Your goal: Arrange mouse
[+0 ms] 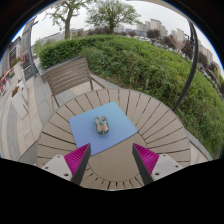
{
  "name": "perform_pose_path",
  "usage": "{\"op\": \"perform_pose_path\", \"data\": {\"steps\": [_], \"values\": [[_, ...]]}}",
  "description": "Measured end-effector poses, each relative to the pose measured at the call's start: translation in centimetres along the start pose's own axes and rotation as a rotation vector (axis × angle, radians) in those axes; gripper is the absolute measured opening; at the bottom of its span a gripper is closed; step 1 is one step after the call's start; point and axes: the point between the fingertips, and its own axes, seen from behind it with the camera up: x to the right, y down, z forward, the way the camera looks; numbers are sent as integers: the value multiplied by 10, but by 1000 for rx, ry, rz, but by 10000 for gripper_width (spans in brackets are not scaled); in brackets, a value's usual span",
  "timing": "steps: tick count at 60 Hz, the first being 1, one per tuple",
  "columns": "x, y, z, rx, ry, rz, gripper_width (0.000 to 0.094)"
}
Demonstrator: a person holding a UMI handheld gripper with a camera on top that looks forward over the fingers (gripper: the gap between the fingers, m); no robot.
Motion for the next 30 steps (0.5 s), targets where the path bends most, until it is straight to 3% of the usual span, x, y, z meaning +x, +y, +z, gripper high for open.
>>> {"op": "perform_pose_path", "data": {"steps": [16,30], "values": [[21,63,-148,-39,29,28,850],[29,92,-183,-54,70,37,849]]}}
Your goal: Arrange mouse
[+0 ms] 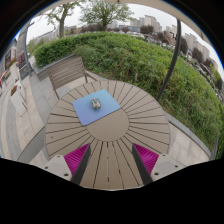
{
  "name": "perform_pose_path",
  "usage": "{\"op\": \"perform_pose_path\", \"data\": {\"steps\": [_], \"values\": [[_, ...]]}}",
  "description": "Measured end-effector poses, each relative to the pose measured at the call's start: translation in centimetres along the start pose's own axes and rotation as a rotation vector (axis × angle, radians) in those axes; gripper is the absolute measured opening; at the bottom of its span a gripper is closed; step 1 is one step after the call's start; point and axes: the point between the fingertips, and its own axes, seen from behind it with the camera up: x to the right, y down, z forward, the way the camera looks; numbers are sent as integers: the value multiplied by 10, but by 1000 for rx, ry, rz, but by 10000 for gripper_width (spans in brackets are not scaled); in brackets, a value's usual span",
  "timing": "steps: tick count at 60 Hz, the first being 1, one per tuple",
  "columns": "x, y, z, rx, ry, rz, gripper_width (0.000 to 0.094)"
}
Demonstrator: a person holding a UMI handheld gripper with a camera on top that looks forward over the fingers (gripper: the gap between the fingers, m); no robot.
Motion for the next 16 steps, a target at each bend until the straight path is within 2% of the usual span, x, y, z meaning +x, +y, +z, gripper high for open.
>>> {"op": "perform_pose_path", "data": {"steps": [16], "values": [[-4,-6,-9,39,-39,-24,850]]}}
